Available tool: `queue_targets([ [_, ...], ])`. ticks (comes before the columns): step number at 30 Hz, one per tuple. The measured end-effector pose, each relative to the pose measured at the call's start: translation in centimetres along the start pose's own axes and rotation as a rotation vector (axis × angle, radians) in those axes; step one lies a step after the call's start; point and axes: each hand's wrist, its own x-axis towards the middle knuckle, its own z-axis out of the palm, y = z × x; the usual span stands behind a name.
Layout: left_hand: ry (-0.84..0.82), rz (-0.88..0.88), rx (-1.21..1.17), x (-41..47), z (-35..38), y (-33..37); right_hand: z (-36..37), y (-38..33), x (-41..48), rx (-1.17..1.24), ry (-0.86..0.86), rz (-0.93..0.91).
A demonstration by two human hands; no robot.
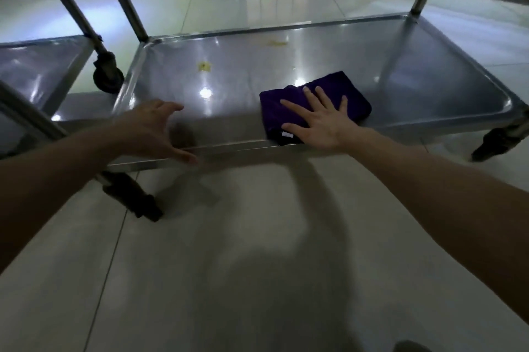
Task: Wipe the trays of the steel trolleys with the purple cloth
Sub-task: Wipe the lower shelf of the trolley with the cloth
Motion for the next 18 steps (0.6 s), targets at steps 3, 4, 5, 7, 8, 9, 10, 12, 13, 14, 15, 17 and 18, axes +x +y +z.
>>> queue_targets([
  [3, 0.023, -0.021, -0.004, -1.0, -0.3, -3.2, 0.2, -4.6, 2.5, -0.021, 0.001, -0.043],
  [4, 0.031, -0.022, -0.016, -1.3, -0.4, -3.9, 0.2, -6.3, 3.3, -0.028, -0.002, -0.070],
  [5, 0.035, -0.026, -0.030, -1.6, -0.4, -4.3, 0.3, -8.2, 3.9, -0.037, -0.008, -0.107],
  [7, 0.029, -0.050, -0.051, -2.2, -0.4, -4.6, 0.7, -11.9, 4.5, -0.052, -0.019, -0.201],
  [8, 0.019, -0.062, -0.060, -2.4, -0.3, -4.6, 1.0, -13.5, 4.5, -0.053, -0.021, -0.248],
  [9, 0.012, -0.070, -0.072, -2.5, -0.2, -4.5, 1.3, -14.8, 4.3, -0.051, -0.018, -0.288],
  [10, 0.011, -0.074, -0.080, -2.5, -0.1, -4.5, 1.6, -15.8, 4.1, -0.048, -0.012, -0.321],
  [12, 0.030, -0.056, -0.066, -2.8, -0.1, -4.4, 1.9, -16.4, 3.5, -0.039, -0.003, -0.360],
  [13, 0.057, -0.034, -0.054, -3.1, -0.1, -4.5, 1.8, -16.4, 3.3, -0.030, -0.003, -0.366],
  [14, 0.103, -0.001, -0.048, -3.6, 0.0, -4.7, 1.7, -16.4, 3.2, -0.019, -0.006, -0.364],
  [15, 0.163, 0.039, -0.062, -4.2, 0.1, -4.8, 1.7, -16.4, 3.3, -0.009, -0.010, -0.359],
  [17, 0.287, 0.101, -0.129, -6.0, 0.7, -5.2, 1.6, -16.7, 3.6, 0.000, -0.019, -0.351],
  [18, 0.325, 0.101, -0.168, -7.1, 1.1, -5.3, 1.6, -16.9, 3.8, 0.000, -0.025, -0.346],
])
